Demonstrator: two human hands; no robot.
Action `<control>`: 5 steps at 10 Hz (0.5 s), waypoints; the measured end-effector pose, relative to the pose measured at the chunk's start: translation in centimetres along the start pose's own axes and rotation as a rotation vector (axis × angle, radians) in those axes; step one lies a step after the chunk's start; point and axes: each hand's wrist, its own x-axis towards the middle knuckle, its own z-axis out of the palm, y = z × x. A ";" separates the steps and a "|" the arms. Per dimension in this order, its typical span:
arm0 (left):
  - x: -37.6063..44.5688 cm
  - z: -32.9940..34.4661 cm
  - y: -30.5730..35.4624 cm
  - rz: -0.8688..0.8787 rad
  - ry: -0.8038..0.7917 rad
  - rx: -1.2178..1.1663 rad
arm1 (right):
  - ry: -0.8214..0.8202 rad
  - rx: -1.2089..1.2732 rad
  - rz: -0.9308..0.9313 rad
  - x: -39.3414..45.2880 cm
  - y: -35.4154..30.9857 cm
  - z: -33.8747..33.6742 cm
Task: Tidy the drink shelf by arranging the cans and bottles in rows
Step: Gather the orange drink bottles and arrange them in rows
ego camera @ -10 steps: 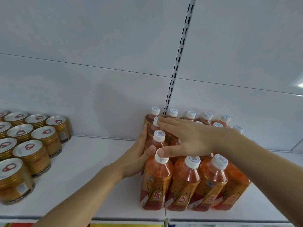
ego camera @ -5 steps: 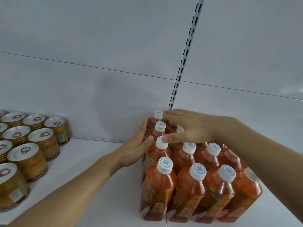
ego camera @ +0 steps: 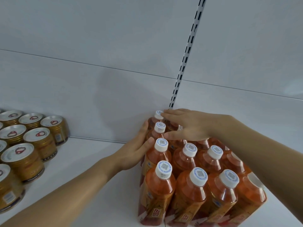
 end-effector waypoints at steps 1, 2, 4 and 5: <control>0.1 0.3 0.3 -0.006 -0.001 -0.025 | -0.003 -0.008 0.009 0.2 0.1 0.2; 0.1 0.6 0.9 -0.025 0.004 -0.057 | -0.003 -0.020 0.011 0.2 0.3 0.3; 0.3 -0.2 0.3 -0.009 -0.036 -0.006 | 0.005 -0.029 0.014 0.1 0.0 0.4; 0.5 -0.7 -0.8 -0.025 -0.048 0.046 | 0.038 -0.030 0.010 -0.1 -0.3 0.1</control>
